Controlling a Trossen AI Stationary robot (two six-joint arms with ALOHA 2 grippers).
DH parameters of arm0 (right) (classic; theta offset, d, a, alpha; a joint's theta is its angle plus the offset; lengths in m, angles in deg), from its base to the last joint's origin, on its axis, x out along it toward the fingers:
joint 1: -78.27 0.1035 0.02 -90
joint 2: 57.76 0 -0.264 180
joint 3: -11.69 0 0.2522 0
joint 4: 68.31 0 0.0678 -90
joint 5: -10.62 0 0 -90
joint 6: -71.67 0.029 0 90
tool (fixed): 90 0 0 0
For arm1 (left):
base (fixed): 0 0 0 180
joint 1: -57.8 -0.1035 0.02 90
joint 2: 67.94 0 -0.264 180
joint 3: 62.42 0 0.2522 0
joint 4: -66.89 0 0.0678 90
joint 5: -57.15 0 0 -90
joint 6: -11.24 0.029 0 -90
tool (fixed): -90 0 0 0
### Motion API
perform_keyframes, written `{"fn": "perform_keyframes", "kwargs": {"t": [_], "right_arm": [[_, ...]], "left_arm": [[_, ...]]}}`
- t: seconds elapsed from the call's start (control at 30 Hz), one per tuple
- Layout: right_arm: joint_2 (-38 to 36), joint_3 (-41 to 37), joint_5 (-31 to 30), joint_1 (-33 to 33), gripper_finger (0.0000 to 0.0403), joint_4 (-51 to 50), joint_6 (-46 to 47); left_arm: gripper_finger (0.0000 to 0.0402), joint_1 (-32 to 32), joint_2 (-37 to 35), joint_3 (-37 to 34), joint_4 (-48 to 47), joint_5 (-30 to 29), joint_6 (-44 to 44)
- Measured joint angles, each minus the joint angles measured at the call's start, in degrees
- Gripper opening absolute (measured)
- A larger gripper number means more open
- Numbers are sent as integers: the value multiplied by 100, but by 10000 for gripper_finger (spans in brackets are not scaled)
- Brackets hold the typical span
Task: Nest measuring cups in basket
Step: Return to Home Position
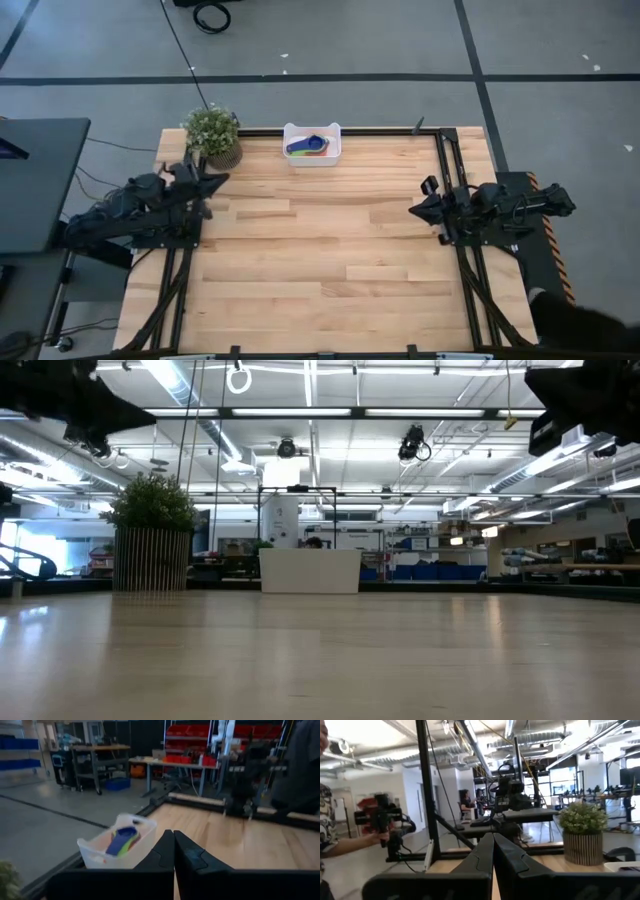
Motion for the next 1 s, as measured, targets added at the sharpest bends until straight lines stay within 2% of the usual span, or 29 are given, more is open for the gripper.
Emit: {"fn": "perform_keyframes", "kwargs": {"t": [0.2,0.53,1.0], "right_arm": [[0,0,11,0,14,-119,-141],[2,0,242,0,14,-523,-36],[2,0,229,0,14,-682,-39]], "left_arm": [[2,0,0,-682,758,-3,29],[2,0,-1,-1446,1279,62,-10],[2,-11,7,-1550,1447,108,291]]}}
